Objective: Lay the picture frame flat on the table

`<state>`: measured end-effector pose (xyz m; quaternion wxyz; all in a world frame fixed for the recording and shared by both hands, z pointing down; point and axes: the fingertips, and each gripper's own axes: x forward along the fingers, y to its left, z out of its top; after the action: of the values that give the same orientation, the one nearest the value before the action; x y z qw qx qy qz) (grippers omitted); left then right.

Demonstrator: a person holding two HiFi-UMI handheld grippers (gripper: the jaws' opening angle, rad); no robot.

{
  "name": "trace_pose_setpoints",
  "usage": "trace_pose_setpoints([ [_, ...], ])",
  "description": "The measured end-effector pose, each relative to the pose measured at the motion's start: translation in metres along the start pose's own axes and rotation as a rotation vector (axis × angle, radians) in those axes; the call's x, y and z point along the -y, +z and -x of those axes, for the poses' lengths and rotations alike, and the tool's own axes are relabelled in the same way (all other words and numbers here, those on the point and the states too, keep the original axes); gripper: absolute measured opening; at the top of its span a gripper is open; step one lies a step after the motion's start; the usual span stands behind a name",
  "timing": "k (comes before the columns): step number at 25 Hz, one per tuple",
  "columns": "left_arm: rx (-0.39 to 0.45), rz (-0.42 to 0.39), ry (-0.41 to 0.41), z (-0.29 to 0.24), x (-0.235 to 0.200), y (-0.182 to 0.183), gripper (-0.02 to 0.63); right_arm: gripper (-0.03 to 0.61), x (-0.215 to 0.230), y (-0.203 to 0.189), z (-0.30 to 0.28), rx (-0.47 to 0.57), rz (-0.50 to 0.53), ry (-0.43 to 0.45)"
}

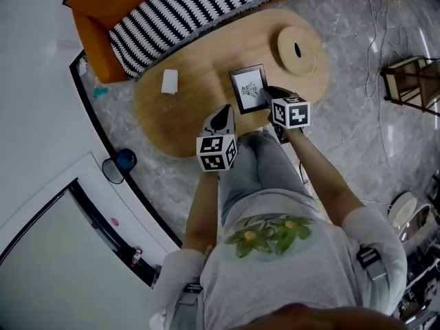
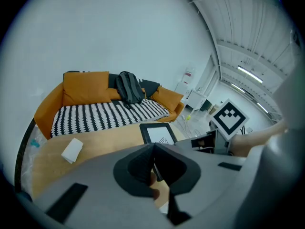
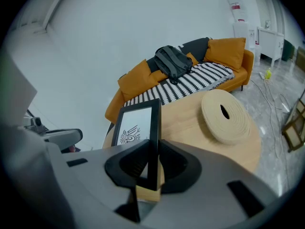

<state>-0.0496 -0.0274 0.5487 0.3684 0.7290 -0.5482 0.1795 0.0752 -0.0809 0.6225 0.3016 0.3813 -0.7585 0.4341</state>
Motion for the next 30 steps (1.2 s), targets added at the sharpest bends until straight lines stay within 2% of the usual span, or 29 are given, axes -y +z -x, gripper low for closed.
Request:
trace_pose_setpoints([
  [15,-0.010,0.028,0.024,-0.032,-0.013,-0.013,0.015,0.074,0.035,-0.017,-0.032,-0.032,-0.029,-0.032],
  [30,-0.019,0.047,0.004,-0.040,-0.020,-0.036,0.015,0.074,0.034,-0.030,-0.046,-0.032,-0.024,-0.043],
])
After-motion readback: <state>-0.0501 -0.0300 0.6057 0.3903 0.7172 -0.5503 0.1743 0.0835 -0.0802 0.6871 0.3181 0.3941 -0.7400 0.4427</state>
